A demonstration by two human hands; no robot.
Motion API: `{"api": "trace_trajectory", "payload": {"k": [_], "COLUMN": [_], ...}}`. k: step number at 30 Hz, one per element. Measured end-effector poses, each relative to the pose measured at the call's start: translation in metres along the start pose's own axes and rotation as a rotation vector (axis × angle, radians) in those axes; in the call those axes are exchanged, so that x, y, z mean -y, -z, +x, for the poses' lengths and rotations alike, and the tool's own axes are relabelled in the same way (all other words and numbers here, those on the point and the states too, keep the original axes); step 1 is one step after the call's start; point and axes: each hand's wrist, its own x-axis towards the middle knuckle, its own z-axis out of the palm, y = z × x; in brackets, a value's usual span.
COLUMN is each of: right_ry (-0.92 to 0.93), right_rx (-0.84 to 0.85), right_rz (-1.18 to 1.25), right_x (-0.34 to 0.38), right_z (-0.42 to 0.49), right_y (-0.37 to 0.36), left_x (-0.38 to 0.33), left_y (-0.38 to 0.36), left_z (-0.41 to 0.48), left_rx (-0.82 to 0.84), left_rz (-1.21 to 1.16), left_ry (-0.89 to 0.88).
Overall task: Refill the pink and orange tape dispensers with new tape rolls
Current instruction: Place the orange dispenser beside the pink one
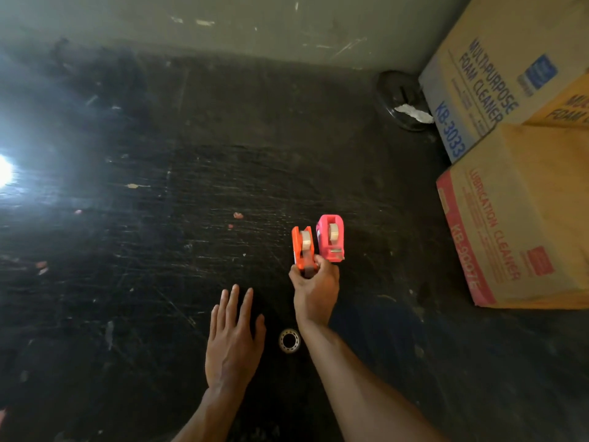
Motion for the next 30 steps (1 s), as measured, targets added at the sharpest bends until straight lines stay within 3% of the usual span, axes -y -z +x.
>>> {"api": "trace_trajectory", "payload": {"k": [11,19,30], "right_ry": [-0.019,-0.034,0.004], "right_rx": [-0.083,-0.046,0.102], "right_rz": [-0.042,-0.08,-0.069], "right_x": [0.003,0.003,-0.04], "right_z": [0.019,0.018,-0.058], "right_y": [-0.035,-0.035,0.061], "left_x": [0.0,-0.001,-0.005], "left_y": [0.0,0.002,0.016], "left_z": [-0.001,-0.002,-0.006], "left_rx": [0.0,0.001,0.041], "left_rz": [0.019,-0.007,-0.169], "left_ry": [-0.015,-0.017,0.026]}}
